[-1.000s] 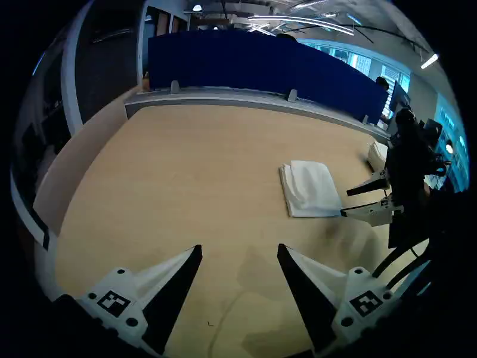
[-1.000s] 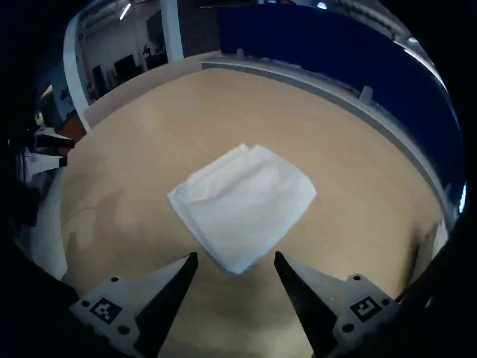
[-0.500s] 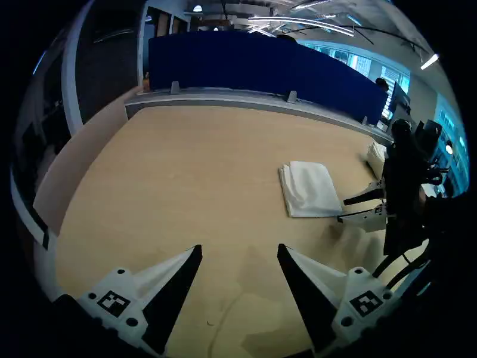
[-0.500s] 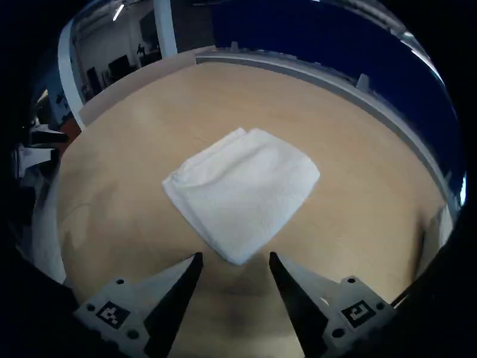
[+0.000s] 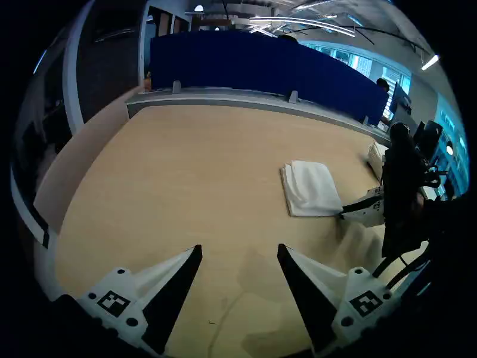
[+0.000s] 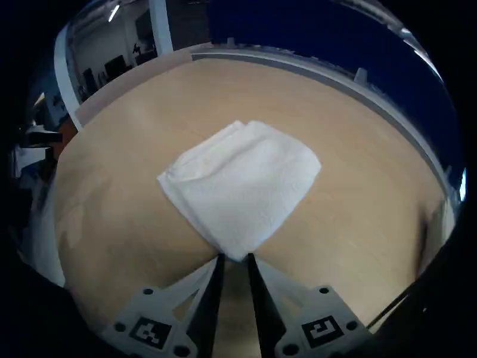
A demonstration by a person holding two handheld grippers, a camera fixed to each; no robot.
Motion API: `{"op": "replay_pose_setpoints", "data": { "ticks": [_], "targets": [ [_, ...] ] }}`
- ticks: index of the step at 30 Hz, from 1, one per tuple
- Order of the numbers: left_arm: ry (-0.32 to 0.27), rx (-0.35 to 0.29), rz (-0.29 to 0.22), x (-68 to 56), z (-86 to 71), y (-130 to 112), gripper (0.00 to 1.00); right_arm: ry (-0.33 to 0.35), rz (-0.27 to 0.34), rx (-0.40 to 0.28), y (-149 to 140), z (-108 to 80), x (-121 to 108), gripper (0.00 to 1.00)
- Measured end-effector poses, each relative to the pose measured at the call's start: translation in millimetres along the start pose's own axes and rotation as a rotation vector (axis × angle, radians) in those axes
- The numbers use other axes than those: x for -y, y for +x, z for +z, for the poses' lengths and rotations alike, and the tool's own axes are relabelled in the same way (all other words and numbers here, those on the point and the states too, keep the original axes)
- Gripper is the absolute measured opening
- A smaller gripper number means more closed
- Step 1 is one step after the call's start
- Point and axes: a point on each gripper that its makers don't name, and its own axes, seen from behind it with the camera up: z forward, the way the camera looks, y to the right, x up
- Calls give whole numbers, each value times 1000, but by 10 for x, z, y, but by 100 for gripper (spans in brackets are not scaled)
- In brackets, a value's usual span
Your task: Fold towel
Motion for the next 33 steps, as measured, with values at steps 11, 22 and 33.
{"op": "replay_pose_setpoints", "data": {
  "ticks": [11,22,33],
  "targets": [
    [4,1,-2,20,25,-19,94,5,14,-12,25,19,1,10],
    [4,2,0,19,17,-18,94,7,17,-29,68,-9,12,3],
    [-3,-8,1,6,2,66,94,-16,-15,-110,403,-262,-8,3]
  ]
}}
